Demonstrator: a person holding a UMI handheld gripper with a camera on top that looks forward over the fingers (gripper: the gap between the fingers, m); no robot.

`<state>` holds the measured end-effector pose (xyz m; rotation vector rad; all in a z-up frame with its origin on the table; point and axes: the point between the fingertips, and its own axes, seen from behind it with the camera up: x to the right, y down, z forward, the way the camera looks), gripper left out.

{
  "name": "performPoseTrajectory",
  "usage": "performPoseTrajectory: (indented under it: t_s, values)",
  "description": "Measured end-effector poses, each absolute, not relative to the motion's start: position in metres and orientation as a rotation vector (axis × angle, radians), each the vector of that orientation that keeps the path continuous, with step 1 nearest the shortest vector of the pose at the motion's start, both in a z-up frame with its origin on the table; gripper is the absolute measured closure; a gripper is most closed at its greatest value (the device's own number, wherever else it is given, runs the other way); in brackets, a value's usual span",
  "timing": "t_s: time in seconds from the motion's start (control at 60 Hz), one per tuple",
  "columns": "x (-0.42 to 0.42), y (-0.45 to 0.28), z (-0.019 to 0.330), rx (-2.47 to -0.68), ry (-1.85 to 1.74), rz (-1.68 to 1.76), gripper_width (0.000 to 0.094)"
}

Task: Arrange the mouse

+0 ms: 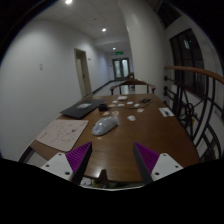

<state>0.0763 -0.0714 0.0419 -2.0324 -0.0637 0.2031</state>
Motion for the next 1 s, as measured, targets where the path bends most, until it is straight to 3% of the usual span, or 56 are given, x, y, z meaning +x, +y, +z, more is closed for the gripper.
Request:
performPoseTrajectory:
  t_s: [0.233,0.45,0.6,0.65,0.833,0.9,1.0]
  values:
    - [0.006,0.011,0.011,-2.117,-0.145,0.203,0.0098]
    - [0.001,0.077,-0.009,-2.209,-0.074,0.122,0.0083]
    - [0.008,0.118,-0.017,-2.21,-0.036,0.029,0.0126]
    - [0.013,0.128,-0.017,-2.206,-0.02,-0.001,0.0321]
    - [0.013,0.128,-0.017,-2.221,0.031,0.055,0.0588]
    - [0.014,0.119,0.003,-2.193,0.056,0.071,0.0612]
    - [-0.019,0.104,0.084,-2.04,0.045,0.134,0.0614]
